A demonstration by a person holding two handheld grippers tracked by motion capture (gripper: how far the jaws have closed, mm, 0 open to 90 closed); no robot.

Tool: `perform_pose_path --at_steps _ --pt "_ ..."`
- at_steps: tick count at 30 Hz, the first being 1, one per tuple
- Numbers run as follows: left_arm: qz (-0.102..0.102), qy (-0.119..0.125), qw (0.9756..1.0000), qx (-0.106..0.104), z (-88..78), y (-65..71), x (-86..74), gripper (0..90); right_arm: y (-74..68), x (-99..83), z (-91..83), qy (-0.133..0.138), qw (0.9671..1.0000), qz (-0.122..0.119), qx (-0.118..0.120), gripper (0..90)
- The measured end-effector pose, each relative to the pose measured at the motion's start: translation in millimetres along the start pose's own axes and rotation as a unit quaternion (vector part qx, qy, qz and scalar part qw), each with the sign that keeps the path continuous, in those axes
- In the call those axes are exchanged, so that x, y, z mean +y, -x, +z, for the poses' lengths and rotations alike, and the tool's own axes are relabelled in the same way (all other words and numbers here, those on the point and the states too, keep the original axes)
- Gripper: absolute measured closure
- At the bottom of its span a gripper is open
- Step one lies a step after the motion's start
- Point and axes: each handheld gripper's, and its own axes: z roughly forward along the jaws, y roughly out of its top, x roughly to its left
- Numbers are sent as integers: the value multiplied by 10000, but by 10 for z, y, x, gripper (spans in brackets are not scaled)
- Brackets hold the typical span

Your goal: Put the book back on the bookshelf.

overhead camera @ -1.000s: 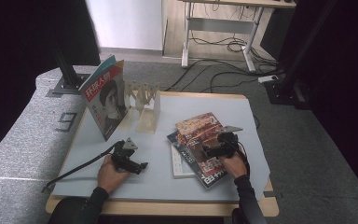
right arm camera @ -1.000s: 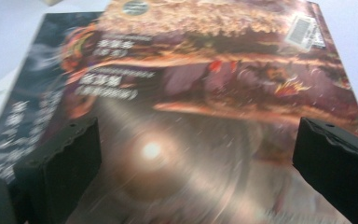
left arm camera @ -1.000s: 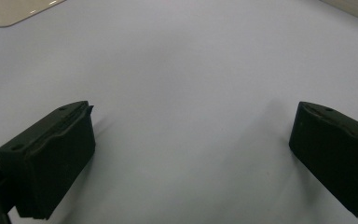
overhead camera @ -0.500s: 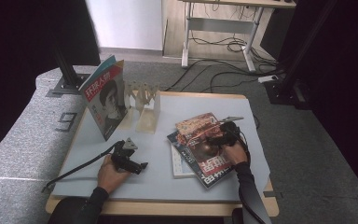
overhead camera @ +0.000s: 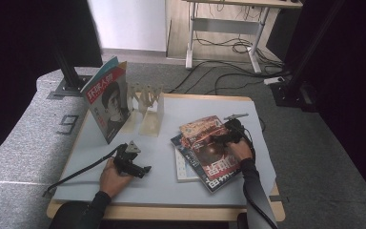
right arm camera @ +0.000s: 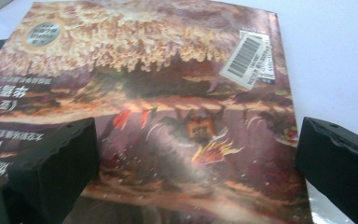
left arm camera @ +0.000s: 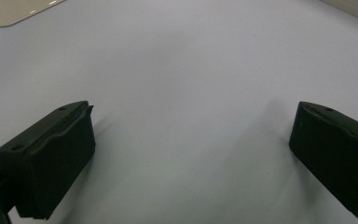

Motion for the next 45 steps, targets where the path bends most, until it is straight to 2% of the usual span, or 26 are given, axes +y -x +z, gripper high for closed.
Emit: perform_pose_path --at_steps 8,10,12,15,17,19,20,22,27,36,45 --pt "-3 1 10000 0 0 1 0 0 23 5 2 17 10000 4 94 0" --pt "-3 1 10000 0 0 0 0 0 -2 1 -9 81 9996 -2 273 0" --pt "-2 0 10000 0 0 0 0 0 -32 3 -9 103 9993 -57 352 0" --pt "-3 0 10000 1 0 1 0 0 -58 17 0 33 9993 -206 315 5" --pt "-2 2 10000 1 0 1 0 0 -44 24 2 58 9994 -155 305 19" --pt "-2 -1 10000 0 0 0 0 0 11 35 22 21 9999 -94 79 22" --pt "-3 1 10000 0 0 1 0 0 32 37 30 9 10000 -67 68 9" --pt "-2 1 10000 0 0 0 0 0 64 45 37 -8 10000 34 51 11" --pt "-2 0 10000 -1 0 0 0 0 109 57 66 -133 9996 147 197 1" --pt "-3 1 10000 1 0 0 0 0 45 36 40 -47 10000 4 72 4" --pt "-3 1 10000 2 0 1 -1 0 -149 -3 16 20 9992 -375 102 3"
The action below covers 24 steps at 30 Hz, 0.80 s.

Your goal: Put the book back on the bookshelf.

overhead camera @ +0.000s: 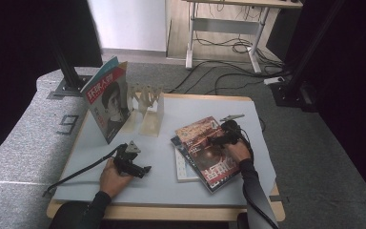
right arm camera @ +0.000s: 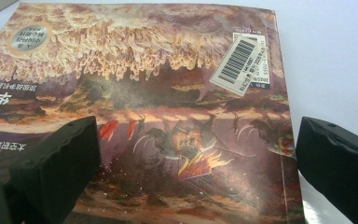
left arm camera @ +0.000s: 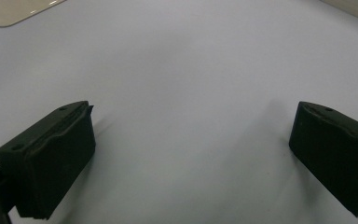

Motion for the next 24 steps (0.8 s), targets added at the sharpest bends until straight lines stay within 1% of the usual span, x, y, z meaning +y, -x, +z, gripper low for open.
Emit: perform_pose_path --at_steps 3,8,12,17,20,24 --pt "10 -10 10000 -1 -1 -1 0 0 -55 -15 -12 15 10000 -75 33 4" --pt "10 -11 10000 0 -2 -1 0 0 -155 -46 -36 58 9996 -208 176 17" --pt "11 -12 10000 0 -2 -1 0 0 -212 -66 -54 112 9992 -242 299 27" --pt "8 -11 10000 0 -2 -1 0 0 -269 -88 -74 153 9984 -211 505 31" --pt "6 -11 10000 -1 -2 -1 0 0 -319 -97 -79 150 9978 -252 587 32" --pt "3 -11 10000 0 -2 0 0 0 -409 -107 -81 123 9969 -366 685 32"
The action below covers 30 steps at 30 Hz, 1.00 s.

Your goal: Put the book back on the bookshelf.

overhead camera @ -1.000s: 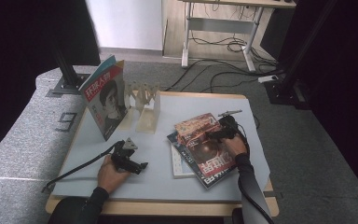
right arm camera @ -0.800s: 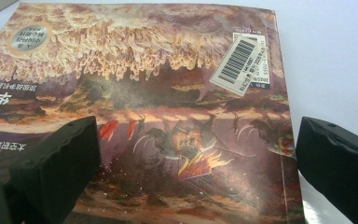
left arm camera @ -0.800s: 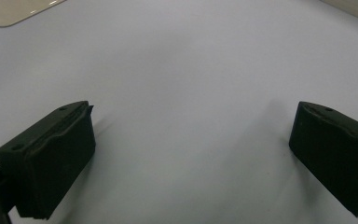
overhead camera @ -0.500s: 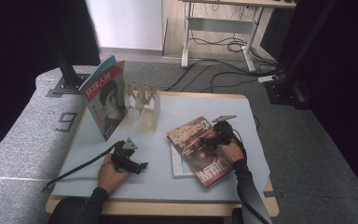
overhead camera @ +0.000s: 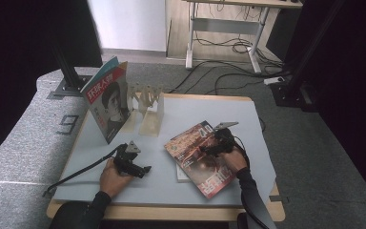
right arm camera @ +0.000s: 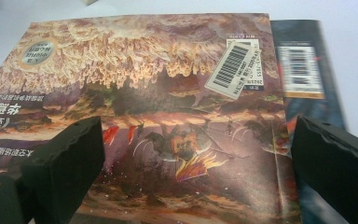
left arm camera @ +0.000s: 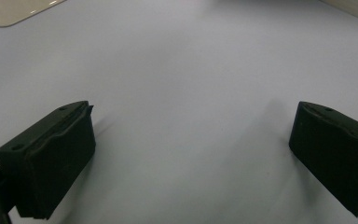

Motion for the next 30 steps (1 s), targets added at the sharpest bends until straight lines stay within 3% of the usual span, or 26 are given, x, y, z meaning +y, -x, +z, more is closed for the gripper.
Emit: perform_pose_path --at_steps 11,14,26,30 --pt "14 -5 10000 2 -1 -2 0 0 -276 -12 46 -143 9990 -331 274 33" --pt "15 -5 10000 2 -1 -1 0 0 -318 -14 53 -165 9987 -413 241 33" --pt "9 -5 10000 -2 -1 -2 1 0 -310 -30 9 -17 9996 -210 205 49" --pt "2 -4 10000 -9 -2 -4 3 0 -264 -75 -78 4 9999 -118 83 48"
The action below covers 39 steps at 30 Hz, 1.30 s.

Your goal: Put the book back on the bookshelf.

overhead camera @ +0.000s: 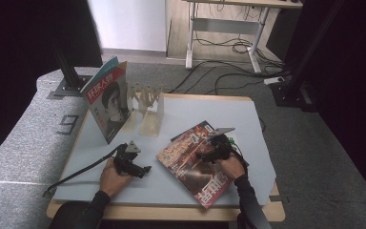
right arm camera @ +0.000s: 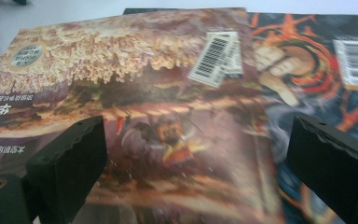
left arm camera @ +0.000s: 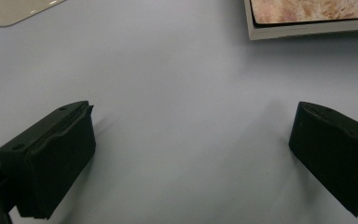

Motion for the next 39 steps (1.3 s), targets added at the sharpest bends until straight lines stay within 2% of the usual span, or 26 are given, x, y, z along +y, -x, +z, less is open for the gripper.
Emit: perform_pose_path --at_steps 6,9,10,11,12,14,15,16,17,20,24,29,30,37,39 --pt "20 -3 10000 -9 -9 -5 5 11 13 -82 -160 92 9999 18 -89 49" --pt "-37 -35 10000 -39 -27 -23 19 48 27 -137 -226 114 9998 51 -121 51" --pt "-142 15 9995 -280 -53 -46 42 69 32 -164 -252 110 9998 68 -151 52" --pt "-142 15 9995 -280 -53 -46 42 89 36 -185 -276 115 9997 90 -170 52" --pt "-219 131 9986 -454 -70 -51 58 91 41 -202 -295 131 9997 92 -179 52" --pt "-281 201 9978 -563 -85 -57 77 91 47 -245 -354 166 9995 125 -225 52" --pt "-161 138 9984 -531 -86 -47 103 91 49 -266 -385 180 9994 147 -244 52" --pt "-161 138 9984 -531 -86 -47 103 91 53 -293 -426 207 9993 172 -266 54" --pt "79 16 9989 -457 -81 -6 158 89 55 -316 -460 231 9991 193 -283 56" --pt "218 38 9981 -571 -51 53 253 80 65 -385 -551 298 9987 262 -315 63" --pt "277 89 9972 -685 1 82 366 77 75 -502 -683 352 9981 352 -358 69" --pt "239 138 9954 -918 59 107 485 81 112 -668 -839 395 9970 469 -469 84" --pt "219 146 9948 -981 75 115 504 81 117 -698 -869 408 9968 504 -471 94" --pt "305 138 9935 -1085 156 171 618 92 114 -865 -1016 386 9960 591 -554 173" --pt "324 153 9927 -1152 181 202 666 106 103 -931 -1074 370 9954 634 -610 219"
